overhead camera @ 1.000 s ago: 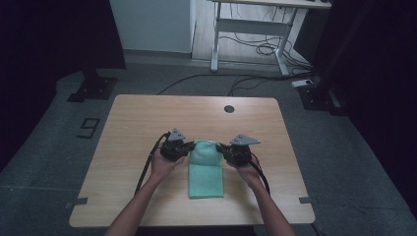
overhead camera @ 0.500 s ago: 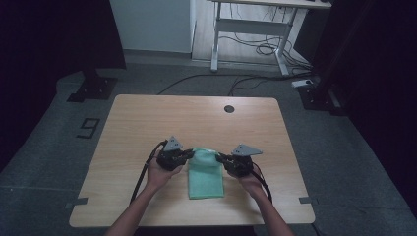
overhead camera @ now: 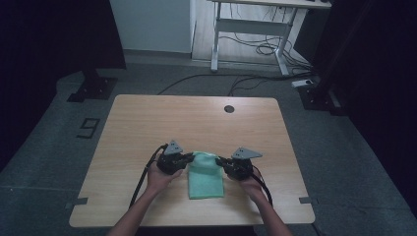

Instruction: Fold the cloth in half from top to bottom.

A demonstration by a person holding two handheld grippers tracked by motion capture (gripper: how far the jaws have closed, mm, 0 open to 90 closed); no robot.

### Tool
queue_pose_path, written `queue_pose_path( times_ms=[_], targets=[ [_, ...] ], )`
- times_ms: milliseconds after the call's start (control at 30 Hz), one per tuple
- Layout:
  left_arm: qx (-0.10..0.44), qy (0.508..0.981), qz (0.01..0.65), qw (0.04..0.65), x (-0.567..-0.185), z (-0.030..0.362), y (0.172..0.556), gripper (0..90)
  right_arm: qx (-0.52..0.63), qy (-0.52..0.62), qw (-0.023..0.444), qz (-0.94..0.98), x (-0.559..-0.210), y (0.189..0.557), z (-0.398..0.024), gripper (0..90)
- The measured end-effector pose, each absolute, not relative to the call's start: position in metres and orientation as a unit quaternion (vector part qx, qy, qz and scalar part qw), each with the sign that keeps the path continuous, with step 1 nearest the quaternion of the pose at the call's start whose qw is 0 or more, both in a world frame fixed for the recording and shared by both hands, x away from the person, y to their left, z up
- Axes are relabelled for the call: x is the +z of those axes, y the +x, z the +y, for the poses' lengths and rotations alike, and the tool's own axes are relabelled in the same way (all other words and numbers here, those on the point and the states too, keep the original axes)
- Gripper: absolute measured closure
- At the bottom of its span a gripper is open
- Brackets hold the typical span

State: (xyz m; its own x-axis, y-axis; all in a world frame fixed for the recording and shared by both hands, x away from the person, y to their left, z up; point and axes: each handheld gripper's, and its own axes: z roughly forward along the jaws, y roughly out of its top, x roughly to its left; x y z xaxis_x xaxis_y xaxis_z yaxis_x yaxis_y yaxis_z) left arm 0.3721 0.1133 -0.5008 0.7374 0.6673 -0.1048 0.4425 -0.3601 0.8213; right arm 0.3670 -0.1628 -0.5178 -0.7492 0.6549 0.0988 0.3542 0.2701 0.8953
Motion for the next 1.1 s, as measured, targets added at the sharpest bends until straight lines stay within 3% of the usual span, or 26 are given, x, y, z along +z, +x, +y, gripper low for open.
queue_pose_path(
  times_ms=[567,1100],
  targets=[
    [0.114,0.812,0.346,0.455,-0.503,0.113,0.359,84.3,0.517,0.317,0.142,0.782,-0.518,0.357,-0.165,84.8],
    [0.103,0.827,0.314,0.454,-0.523,0.112,0.302,81.7,0.515,0.297,0.110,0.797,-0.533,0.317,-0.175,81.3]
  ],
)
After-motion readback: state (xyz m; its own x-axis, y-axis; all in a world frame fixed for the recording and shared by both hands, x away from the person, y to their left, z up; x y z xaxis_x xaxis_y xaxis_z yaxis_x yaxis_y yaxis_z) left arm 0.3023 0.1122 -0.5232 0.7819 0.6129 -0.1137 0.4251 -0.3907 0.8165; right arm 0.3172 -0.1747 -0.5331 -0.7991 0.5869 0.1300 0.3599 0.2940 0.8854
